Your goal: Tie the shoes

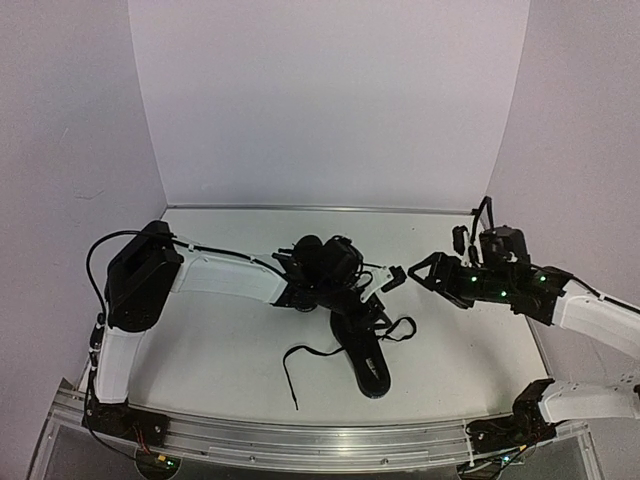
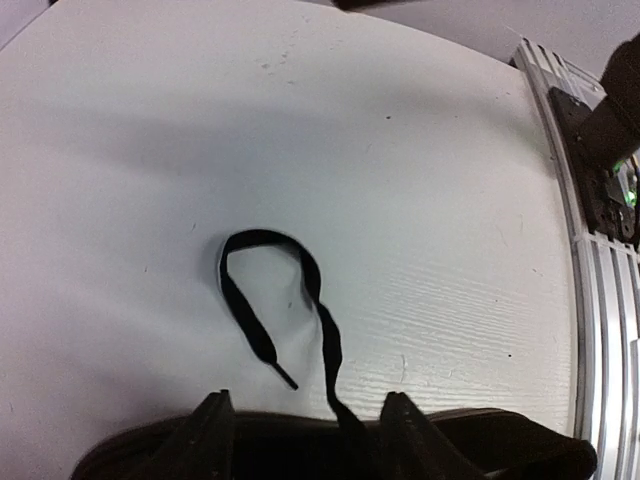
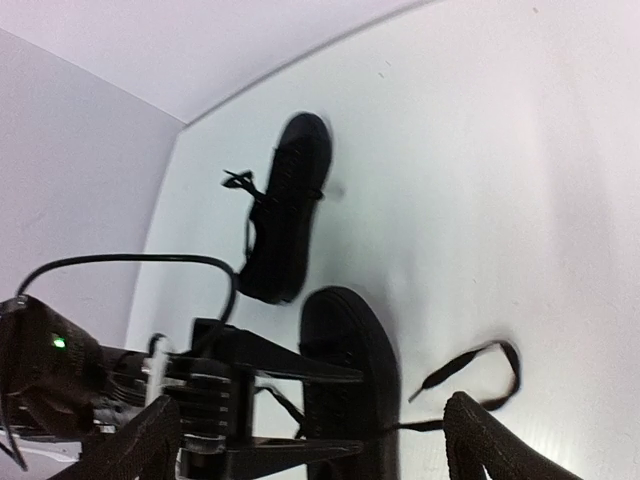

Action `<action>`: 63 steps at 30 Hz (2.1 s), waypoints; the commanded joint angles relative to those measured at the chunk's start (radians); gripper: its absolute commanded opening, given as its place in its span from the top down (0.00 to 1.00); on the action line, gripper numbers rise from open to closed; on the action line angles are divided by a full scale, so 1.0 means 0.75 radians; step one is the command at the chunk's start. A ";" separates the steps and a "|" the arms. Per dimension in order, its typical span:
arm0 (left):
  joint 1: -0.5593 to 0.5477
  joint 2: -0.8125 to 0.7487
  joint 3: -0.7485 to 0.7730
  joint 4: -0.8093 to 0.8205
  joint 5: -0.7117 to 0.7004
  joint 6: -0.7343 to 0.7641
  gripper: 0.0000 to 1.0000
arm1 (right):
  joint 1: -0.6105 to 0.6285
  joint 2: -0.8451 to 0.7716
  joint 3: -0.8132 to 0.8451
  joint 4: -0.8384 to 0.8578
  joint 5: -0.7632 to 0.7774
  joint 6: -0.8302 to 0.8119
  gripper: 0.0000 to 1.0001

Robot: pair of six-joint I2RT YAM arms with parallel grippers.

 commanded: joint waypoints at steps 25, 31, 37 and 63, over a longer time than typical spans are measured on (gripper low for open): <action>0.239 -0.511 -0.744 -0.108 0.099 -0.227 0.26 | 0.116 0.673 0.296 -0.298 -0.251 -0.681 0.29; 0.239 -0.500 -0.709 -0.111 0.043 -0.240 0.26 | 0.202 0.845 0.363 -0.397 -0.040 -0.677 0.28; 0.241 -0.523 -0.724 -0.101 -0.012 -0.251 0.26 | 0.228 0.884 0.366 -0.398 -0.092 -0.684 0.32; 0.300 -0.625 -0.891 -0.111 -0.022 -0.269 0.27 | 0.236 1.098 0.432 0.086 -0.557 -0.554 0.51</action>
